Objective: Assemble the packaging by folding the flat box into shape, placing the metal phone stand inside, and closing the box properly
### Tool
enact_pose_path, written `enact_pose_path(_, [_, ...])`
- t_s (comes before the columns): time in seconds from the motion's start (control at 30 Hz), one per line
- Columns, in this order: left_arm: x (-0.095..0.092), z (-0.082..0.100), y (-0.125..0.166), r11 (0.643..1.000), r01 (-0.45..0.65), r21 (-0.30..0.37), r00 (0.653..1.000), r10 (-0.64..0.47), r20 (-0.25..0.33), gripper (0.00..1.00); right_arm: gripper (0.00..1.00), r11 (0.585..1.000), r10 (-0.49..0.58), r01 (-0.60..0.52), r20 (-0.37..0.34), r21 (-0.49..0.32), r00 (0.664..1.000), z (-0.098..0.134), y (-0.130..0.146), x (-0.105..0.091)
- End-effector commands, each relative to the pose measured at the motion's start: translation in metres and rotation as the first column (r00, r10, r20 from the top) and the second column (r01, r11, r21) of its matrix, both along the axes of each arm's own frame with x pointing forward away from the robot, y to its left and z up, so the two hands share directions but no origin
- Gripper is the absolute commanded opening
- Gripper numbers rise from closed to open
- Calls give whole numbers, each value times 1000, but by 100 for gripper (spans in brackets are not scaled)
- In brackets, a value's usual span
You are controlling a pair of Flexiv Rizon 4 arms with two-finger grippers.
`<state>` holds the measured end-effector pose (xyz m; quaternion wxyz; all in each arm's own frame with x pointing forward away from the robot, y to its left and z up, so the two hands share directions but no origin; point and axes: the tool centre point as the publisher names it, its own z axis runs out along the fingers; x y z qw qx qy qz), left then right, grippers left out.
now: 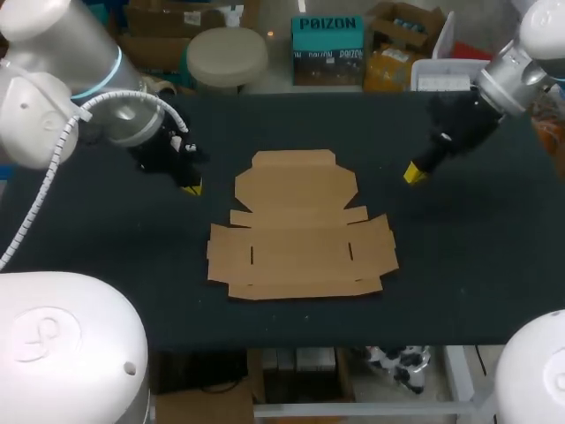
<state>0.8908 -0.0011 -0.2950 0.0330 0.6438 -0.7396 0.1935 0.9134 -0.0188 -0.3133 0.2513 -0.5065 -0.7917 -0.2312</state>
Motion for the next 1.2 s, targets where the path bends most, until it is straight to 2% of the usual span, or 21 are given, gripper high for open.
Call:
enact_pose_path(0.03, [-2,-16,-3,1000,25,-16,999,-25,24,0,0,1000,2,-2,0,19,1000,-18,2,-2])
enact_pose_path(0.13, [-2,-25,-5,998,53,-24,998,-53,30,0,0,1000,0,0,-8,31,1000,-27,5,-3])
enact_pose_path(0.27, [3,-41,-10,995,100,-25,995,-100,9,0,0,999,-24,25,-12,40,1000,-35,6,-4])
enact_pose_path(0.67, [18,-72,-21,994,99,-53,995,-99,9,0,0,996,-74,75,-20,53,997,-49,11,-6])
enact_pose_path(0.83, [21,-79,-23,994,77,-82,997,-75,20,0,0,986,-165,165,-9,20,986,-54,13,-5])
enact_pose_path(1.07, [23,-82,-28,993,67,-96,997,-65,31,0,0,969,-236,237,-13,65,972,-61,17,-4])
enact_pose_path(1.2, [24,-84,-29,994,53,-93,998,-51,28,0,0,946,-318,319,-16,58,948,-65,18,-5])
